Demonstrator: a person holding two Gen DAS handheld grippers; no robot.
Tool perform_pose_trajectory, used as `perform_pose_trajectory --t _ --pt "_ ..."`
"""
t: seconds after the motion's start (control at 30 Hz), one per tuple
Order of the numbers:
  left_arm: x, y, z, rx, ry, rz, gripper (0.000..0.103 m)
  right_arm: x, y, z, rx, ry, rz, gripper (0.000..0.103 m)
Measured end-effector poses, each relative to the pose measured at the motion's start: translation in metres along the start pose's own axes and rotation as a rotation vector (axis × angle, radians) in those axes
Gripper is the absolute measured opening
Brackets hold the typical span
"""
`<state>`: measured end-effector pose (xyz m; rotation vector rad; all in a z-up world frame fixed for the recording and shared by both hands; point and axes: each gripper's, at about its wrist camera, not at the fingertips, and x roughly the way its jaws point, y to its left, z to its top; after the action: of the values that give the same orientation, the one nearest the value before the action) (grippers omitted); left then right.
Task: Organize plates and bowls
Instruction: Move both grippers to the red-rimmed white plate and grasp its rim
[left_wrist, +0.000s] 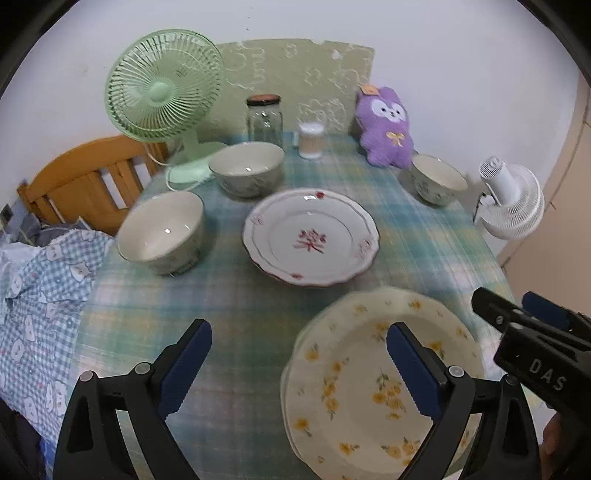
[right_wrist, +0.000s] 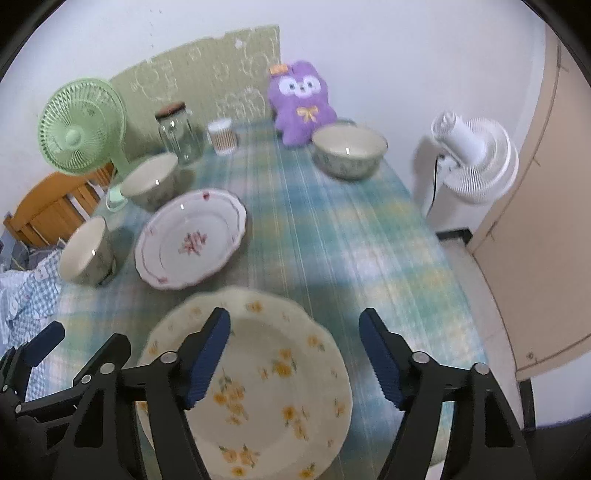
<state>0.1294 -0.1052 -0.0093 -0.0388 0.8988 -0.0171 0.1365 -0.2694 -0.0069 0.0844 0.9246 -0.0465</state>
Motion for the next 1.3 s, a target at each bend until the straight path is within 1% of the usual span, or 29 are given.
perform_pose_trajectory --t 0.1,0.27,0.3,0.47,0.6,0.73,0.87,0.9,1.0,1.23,1.27,1.3 --pt "0.002 0.003 0.011 -0.016 0.005 0.004 0.097 -0.003 0.004 0.013 -0.017 -0.028 0.018 0.081" --pt "0.009 0.004 0.026 -0.031 -0.016 0.034 0.097 0.005 0.016 0.034 -0.078 -0.063 0.047 0.081" --pt "0.012 0.004 0.030 -0.038 -0.013 0.044 0.097 0.008 0.019 0.039 -0.093 -0.063 0.050 0.081" --pt "0.027 0.004 0.048 -0.063 -0.005 0.047 0.097 0.023 0.027 0.061 -0.114 -0.069 0.069 0.081" --pt "0.044 0.005 0.066 -0.083 -0.014 0.078 0.097 0.038 0.033 0.078 -0.127 -0.071 0.084 0.081" --pt "0.062 0.007 0.079 -0.100 -0.032 0.101 0.095 0.060 0.038 0.096 -0.150 -0.062 0.100 0.081" --pt "0.079 0.010 0.085 -0.118 -0.026 0.122 0.095 0.083 0.044 0.109 -0.174 -0.048 0.109 0.081" --pt "0.085 0.012 0.086 -0.125 -0.020 0.136 0.094 0.089 0.046 0.111 -0.180 -0.044 0.112 0.081" --pt "0.100 0.014 0.090 -0.146 0.012 0.168 0.088 0.106 0.052 0.116 -0.192 -0.025 0.122 0.081" --pt "0.132 0.017 0.088 -0.159 0.059 0.218 0.087 0.147 0.065 0.118 -0.214 0.034 0.151 0.081" --pt "0.137 0.019 0.086 -0.168 0.069 0.217 0.087 0.151 0.066 0.118 -0.218 0.040 0.153 0.080" --pt "0.142 0.021 0.085 -0.172 0.075 0.215 0.087 0.156 0.067 0.118 -0.223 0.047 0.152 0.076"
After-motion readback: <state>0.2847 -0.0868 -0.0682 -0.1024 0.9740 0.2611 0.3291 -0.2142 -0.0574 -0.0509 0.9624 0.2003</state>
